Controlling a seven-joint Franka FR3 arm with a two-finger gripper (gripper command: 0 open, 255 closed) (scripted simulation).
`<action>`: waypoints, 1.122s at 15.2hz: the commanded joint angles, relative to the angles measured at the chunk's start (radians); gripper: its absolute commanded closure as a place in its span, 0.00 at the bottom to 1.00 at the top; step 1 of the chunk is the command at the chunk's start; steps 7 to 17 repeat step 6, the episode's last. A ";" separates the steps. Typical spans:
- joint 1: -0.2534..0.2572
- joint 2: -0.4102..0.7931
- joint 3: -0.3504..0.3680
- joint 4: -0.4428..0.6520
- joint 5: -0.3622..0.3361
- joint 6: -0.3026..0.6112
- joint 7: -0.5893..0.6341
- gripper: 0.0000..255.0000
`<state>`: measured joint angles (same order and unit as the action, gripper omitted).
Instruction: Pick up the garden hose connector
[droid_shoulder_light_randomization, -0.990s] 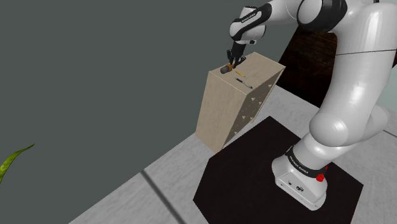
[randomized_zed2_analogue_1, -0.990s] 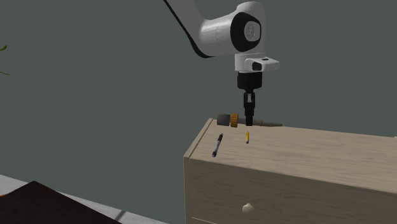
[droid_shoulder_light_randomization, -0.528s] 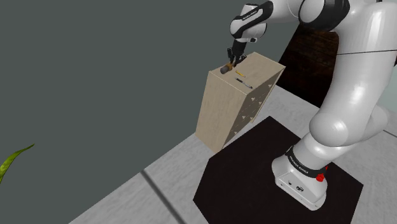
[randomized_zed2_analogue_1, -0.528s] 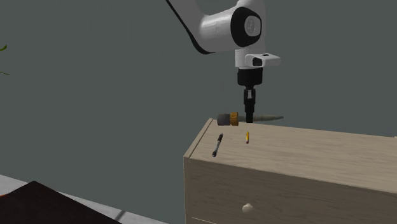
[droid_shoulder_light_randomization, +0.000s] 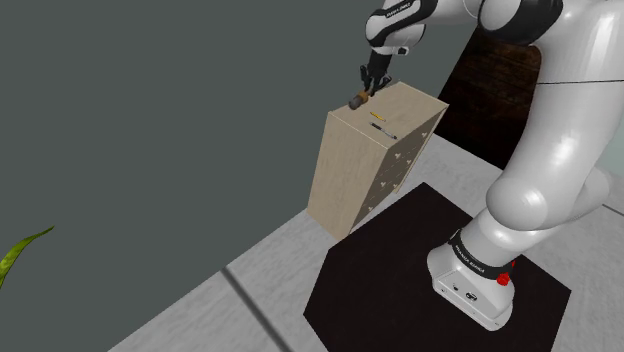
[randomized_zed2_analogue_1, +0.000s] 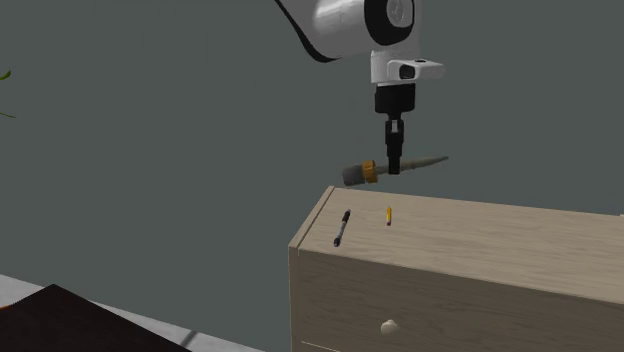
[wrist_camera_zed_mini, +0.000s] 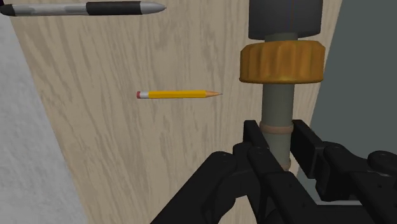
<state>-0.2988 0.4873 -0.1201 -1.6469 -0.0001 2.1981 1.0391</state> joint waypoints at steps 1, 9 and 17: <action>0.001 -0.013 -0.001 0.010 -0.001 -0.023 0.000 1.00; 0.001 -0.030 -0.002 0.027 -0.003 -0.057 0.000 1.00; 0.001 -0.030 -0.002 0.027 -0.003 -0.057 0.000 1.00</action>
